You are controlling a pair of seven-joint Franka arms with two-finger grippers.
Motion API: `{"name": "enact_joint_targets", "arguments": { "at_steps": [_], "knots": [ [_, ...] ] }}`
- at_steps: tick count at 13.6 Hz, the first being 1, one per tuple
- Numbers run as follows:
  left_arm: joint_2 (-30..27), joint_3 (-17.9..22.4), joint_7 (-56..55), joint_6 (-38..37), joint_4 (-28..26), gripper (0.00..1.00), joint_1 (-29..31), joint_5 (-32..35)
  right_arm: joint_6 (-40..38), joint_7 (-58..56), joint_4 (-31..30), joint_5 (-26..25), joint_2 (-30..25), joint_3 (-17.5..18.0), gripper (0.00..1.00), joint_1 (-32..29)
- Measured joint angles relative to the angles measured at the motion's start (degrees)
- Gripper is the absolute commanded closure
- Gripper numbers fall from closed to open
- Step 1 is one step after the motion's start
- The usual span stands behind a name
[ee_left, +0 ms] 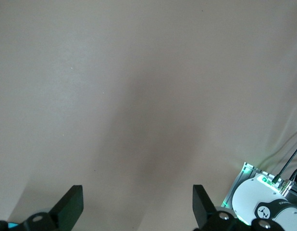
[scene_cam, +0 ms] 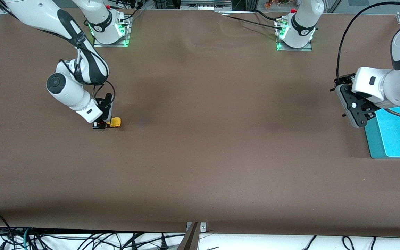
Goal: Wind and store yellow beetle car
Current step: 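Grasp the yellow car with the right gripper while the left gripper lowers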
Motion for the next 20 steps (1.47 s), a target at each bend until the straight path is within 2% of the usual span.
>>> {"name": "enact_joint_targets", "arguments": {
  "at_steps": [5, 11, 16, 20],
  "knots": [
    [0.9, 0.0, 3.7, 0.0, 0.0, 0.0, 0.1, 0.5, 0.9, -0.2, 0.0, -1.5, 1.1, -0.3, 0.81, -0.3],
    [1.3, 0.0, 4.8, 0.0, 0.0, 0.0, 0.2, 0.5, 1.0, -0.1, 0.0, -1.3, 0.8, -3.2, 0.81, -1.2],
    [2.5, -0.2, 7.2, 0.0, 0.0, 0.0, 0.1, 0.5, 1.1, -3.7, 0.0, -1.3, 0.8, -5.1, 0.81, -5.9],
    [3.4, -0.2, 9.3, 0.0, 0.0, 0.0, -0.2, 0.5, 2.0, -12.5, 0.2, -1.2, 0.8, -10.0, 0.81, -7.8]
  ]
}}
